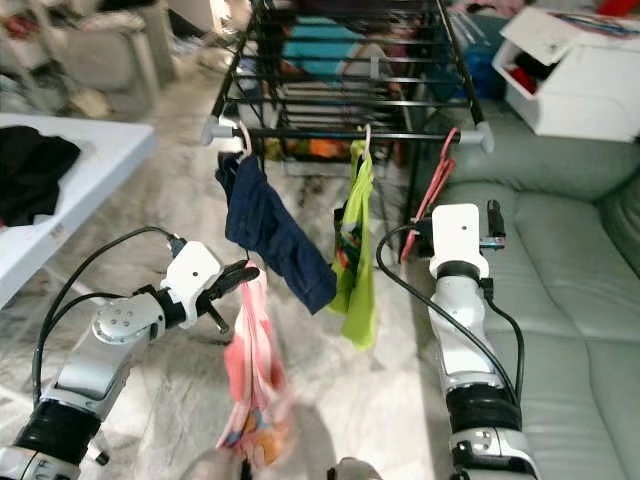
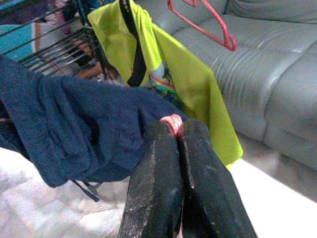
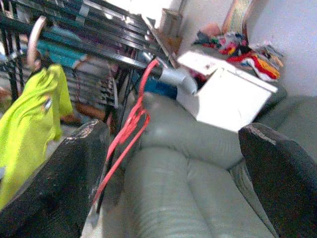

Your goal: Hang hanger

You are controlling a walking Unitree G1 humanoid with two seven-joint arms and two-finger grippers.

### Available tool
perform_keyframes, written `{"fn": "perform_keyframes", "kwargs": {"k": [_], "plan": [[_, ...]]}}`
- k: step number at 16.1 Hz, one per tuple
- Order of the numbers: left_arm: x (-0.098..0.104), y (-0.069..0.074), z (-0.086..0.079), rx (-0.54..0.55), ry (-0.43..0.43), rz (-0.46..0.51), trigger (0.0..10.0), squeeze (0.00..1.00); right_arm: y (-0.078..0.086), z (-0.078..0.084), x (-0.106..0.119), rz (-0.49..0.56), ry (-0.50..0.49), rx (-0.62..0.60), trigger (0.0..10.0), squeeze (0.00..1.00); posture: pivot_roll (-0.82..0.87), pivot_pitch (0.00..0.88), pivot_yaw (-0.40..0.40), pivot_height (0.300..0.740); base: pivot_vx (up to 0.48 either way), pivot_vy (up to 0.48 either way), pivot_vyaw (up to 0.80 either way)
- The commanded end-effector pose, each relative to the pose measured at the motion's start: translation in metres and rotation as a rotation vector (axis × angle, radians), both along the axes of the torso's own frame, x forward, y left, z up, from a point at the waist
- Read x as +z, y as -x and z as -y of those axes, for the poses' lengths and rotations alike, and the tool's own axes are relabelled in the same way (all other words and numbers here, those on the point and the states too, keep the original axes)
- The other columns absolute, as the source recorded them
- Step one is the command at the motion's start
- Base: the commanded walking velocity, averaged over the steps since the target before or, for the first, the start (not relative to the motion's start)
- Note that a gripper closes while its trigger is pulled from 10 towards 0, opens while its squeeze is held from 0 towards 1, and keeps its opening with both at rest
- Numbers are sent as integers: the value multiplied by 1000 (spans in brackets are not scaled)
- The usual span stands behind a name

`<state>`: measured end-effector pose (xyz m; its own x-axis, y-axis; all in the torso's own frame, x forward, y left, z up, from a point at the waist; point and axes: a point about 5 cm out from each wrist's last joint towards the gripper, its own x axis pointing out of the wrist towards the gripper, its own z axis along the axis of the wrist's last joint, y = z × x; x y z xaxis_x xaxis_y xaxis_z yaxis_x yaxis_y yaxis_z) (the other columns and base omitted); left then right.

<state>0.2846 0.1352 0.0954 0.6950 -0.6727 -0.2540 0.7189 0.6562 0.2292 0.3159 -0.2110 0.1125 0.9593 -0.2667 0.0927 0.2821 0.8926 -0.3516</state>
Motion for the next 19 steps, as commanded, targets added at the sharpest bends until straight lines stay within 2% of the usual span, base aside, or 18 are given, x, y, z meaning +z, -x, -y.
{"fn": "perform_keyframes", "kwargs": {"k": [1, 4, 7, 8, 11, 13, 16, 19], "plan": [[6, -2, -4, 9, 6, 23, 10000, 0, -6, -7, 4, 3, -2, 21, 10000, 0, -24, 33, -27, 740, 259, 405, 0], [6, -3, -3, 9, 14, 36, 10000, 0, -7, -7, 2, -7, -10, 21, 10000, 0, -24, 33, -27, 740, 281, 386, 0], [2, -3, -2, 49, -5, 24, 10000, 0, -6, -2, -5, -45, -43, -24, 10000, 0, -22, 32, -27, 740, 0, 0, 0], [-4, 0, -8, 106, 23, 4, 10000, 0, 3, 0, -13, -83, -86, -28, 10000, 0, -24, 41, -33, 740, 0, 0, 0], [-19, 8, -29, 274, 78, -24, 10000, 0, 26, 2, -28, -137, -85, 13, 10000, 0, -39, 46, -33, 740, 0, 0, 0], [-26, 14, -37, 346, 133, -48, 10000, 0, 35, 5, -37, -167, -95, -5, 10000, 0, -48, 55, -24, 740, 180, 0, 0], [-26, 14, -33, 330, 142, -52, 10000, 0, 28, 4, -29, -148, -82, -24, 10000, 0, -46, 56, -23, 740, 460, 0, 0], [-22, 9, -37, 333, 144, -42, 10000, 0, 20, 9, -20, -123, -62, -30, 10000, 0, -44, 57, -21, 740, 453, 0, 0]]}}
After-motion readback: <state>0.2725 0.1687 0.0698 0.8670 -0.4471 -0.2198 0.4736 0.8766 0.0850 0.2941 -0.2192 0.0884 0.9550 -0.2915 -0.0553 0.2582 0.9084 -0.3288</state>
